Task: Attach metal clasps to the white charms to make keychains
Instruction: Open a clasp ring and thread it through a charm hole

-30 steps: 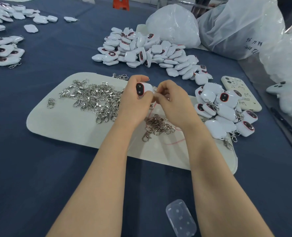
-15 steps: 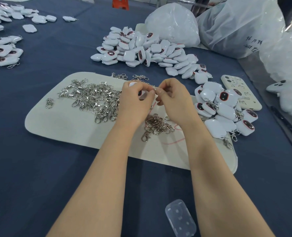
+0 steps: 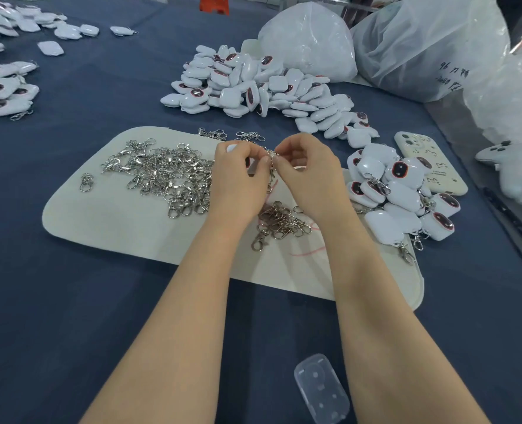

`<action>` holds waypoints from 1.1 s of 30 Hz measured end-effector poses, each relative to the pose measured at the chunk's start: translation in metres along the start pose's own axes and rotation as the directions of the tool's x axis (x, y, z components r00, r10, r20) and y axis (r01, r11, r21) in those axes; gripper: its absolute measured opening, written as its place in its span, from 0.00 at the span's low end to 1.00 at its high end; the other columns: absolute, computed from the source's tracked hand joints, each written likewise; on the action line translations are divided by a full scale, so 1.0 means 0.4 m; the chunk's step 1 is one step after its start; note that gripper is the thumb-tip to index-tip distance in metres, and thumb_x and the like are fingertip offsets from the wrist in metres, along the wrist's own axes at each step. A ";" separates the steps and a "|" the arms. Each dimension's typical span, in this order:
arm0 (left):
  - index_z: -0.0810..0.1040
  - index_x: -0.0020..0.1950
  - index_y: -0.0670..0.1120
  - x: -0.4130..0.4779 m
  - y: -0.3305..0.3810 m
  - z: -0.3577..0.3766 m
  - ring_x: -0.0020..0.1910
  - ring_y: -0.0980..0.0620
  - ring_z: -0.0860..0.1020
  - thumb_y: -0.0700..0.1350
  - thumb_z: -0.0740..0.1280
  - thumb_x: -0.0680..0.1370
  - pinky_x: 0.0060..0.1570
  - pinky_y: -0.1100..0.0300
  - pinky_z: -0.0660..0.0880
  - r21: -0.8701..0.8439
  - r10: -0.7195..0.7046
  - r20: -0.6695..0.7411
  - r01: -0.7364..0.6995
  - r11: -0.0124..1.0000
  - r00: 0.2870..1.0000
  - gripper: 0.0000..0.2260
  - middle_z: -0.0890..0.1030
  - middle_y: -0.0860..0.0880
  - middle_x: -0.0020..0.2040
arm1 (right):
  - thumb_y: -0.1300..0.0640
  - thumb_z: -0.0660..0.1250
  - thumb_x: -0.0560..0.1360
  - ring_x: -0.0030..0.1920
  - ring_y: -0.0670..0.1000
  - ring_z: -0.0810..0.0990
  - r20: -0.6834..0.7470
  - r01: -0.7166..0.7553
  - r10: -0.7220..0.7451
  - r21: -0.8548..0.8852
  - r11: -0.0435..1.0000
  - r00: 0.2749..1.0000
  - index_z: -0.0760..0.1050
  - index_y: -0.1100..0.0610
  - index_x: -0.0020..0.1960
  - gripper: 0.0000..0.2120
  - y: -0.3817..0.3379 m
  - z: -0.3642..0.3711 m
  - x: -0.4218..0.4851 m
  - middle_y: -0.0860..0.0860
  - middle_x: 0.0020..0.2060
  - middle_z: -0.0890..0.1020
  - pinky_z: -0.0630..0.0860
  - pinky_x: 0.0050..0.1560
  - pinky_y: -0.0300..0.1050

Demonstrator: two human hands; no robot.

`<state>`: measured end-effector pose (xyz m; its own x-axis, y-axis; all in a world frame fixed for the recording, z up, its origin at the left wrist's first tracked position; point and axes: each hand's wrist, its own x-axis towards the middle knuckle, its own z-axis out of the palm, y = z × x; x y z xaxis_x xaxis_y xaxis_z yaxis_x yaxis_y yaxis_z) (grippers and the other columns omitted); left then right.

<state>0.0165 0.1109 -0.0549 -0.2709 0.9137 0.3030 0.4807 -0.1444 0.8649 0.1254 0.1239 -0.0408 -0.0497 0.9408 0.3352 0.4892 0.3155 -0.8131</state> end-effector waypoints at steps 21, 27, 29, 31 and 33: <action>0.78 0.49 0.42 -0.005 -0.006 0.003 0.41 0.67 0.67 0.38 0.64 0.78 0.41 0.84 0.59 0.067 0.066 -0.018 -0.065 0.996 0.998 0.04 0.68 0.48 0.54 | 0.64 0.68 0.72 0.33 0.39 0.73 -0.025 0.005 -0.005 -0.013 1.000 1.000 0.76 0.56 0.44 0.04 0.000 0.010 0.000 0.43 0.35 0.77 0.71 0.39 0.29; 0.78 0.50 0.41 -0.007 -0.007 0.003 0.40 0.66 0.67 0.37 0.64 0.78 0.41 0.84 0.59 0.074 0.065 -0.012 -0.064 0.995 0.998 0.04 0.66 0.48 0.52 | 0.64 0.67 0.73 0.36 0.39 0.72 0.042 -0.015 0.014 0.027 1.000 0.999 0.73 0.56 0.46 0.06 0.009 0.014 -0.003 0.43 0.38 0.75 0.70 0.41 0.28; 0.78 0.49 0.41 -0.005 -0.008 0.003 0.40 0.66 0.67 0.37 0.64 0.78 0.41 0.84 0.59 0.076 0.061 0.001 -0.061 0.995 0.998 0.04 0.67 0.48 0.52 | 0.63 0.67 0.74 0.40 0.41 0.74 0.048 0.013 -0.014 0.013 1.000 0.999 0.72 0.55 0.46 0.06 0.013 0.014 -0.005 0.45 0.40 0.76 0.70 0.43 0.29; 0.77 0.49 0.42 -0.005 -0.007 0.004 0.39 0.65 0.67 0.38 0.63 0.78 0.40 0.84 0.59 0.070 0.047 0.010 -0.048 0.996 0.999 0.04 0.67 0.48 0.52 | 0.63 0.66 0.75 0.46 0.45 0.75 0.052 0.041 -0.041 -0.001 0.999 0.998 0.71 0.55 0.46 0.06 0.016 0.014 -0.005 0.46 0.43 0.76 0.71 0.48 0.34; 0.77 0.49 0.42 -0.005 -0.008 0.002 0.39 0.65 0.67 0.38 0.63 0.78 0.40 0.84 0.59 0.071 0.038 0.014 -0.039 0.997 0.999 0.04 0.67 0.48 0.52 | 0.64 0.65 0.75 0.43 0.45 0.76 0.059 0.056 -0.057 0.018 0.998 0.997 0.70 0.54 0.46 0.07 0.016 0.017 -0.006 0.44 0.39 0.76 0.71 0.47 0.35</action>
<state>0.0162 0.1099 -0.0585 -0.2405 0.9129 0.3297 0.5488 -0.1523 0.8220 0.1230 0.1247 -0.0499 -0.1291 0.9269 0.3523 0.4703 0.3700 -0.8012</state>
